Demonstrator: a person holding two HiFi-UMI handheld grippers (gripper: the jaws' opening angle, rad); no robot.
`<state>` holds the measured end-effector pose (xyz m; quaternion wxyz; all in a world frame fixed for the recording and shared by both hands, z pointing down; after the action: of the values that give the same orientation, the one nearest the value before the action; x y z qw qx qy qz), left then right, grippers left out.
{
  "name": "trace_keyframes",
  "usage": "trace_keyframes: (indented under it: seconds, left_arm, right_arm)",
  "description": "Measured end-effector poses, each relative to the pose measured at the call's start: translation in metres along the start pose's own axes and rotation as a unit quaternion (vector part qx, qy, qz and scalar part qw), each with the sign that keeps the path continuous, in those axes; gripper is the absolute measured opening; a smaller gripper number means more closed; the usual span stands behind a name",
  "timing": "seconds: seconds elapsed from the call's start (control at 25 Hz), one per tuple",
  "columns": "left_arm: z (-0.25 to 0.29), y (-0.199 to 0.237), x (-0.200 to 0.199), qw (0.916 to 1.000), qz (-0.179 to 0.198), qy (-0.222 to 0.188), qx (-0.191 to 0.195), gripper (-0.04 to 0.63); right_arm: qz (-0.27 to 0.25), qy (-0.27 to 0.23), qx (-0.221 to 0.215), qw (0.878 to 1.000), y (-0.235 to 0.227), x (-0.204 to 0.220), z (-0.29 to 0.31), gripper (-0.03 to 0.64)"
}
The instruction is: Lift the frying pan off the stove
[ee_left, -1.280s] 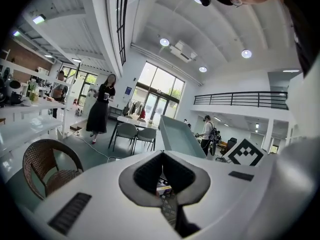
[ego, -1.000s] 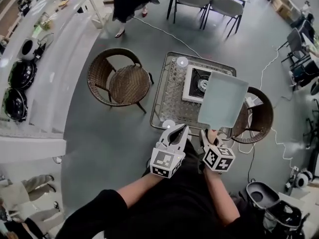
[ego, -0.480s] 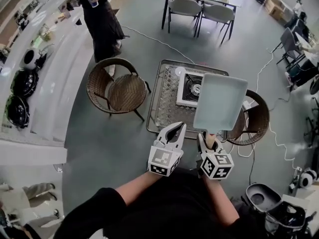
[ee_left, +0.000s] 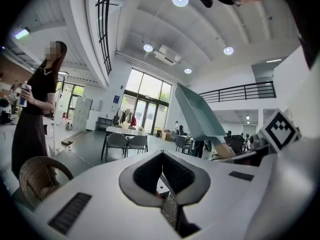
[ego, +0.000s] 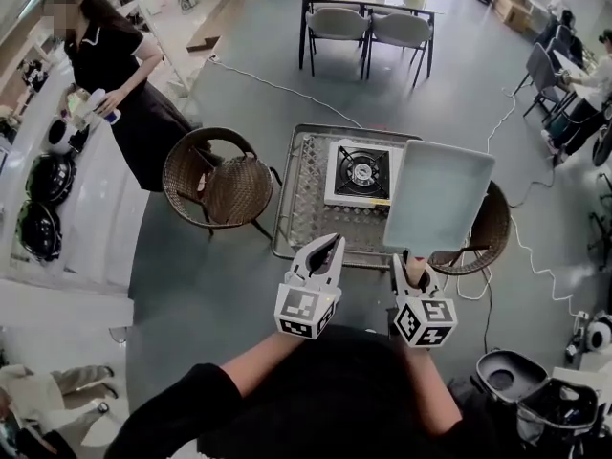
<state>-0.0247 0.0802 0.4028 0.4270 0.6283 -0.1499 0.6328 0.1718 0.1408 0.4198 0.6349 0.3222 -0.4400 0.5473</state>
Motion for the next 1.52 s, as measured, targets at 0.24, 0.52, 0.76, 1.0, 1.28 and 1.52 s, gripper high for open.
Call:
trace_keyframes:
  seconds: [0.24, 0.52, 0.76, 1.0, 1.28, 1.52]
  left_arm:
    - [-0.011, -0.012, 0.006, 1.0000, 0.002, -0.005, -0.001, 0.015]
    - [-0.024, -0.008, 0.012, 0.9999, 0.002, -0.009, -0.008, 0.015]
    - [-0.030, -0.014, 0.014, 0.9999, 0.002, -0.014, -0.006, 0.015]
    - [-0.040, -0.012, 0.013, 0.9997, 0.005, -0.016, -0.015, 0.015]
    - [-0.043, -0.009, 0.014, 0.9997, 0.003, -0.015, -0.017, 0.015]
    - [-0.040, -0.013, 0.015, 0.9999, 0.008, -0.010, 0.000, 0.015]
  right_arm:
    - [-0.011, -0.013, -0.004, 1.000, 0.004, 0.005, -0.016, 0.104]
    - [-0.017, -0.017, -0.005, 1.000, 0.015, 0.009, -0.020, 0.104]
    - [-0.025, -0.015, 0.002, 1.000, 0.013, 0.012, -0.024, 0.104]
    - [-0.019, -0.016, 0.006, 1.000, 0.013, 0.013, -0.029, 0.104]
    - [-0.020, -0.016, 0.015, 1.000, 0.012, 0.015, -0.031, 0.104]
    - [-0.024, -0.019, 0.017, 0.999, 0.014, 0.015, -0.033, 0.104]
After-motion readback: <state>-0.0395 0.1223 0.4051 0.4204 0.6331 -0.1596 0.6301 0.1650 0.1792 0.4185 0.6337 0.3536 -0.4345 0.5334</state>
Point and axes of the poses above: the fingertips, and each gripper's own axes: z forward along the fingers, y to its left, x out of its underside, the point moved 8 cm from there along -z, backward along the fingers, and after that the axes turned 11 degrees about -z, right-handed, at the moved point
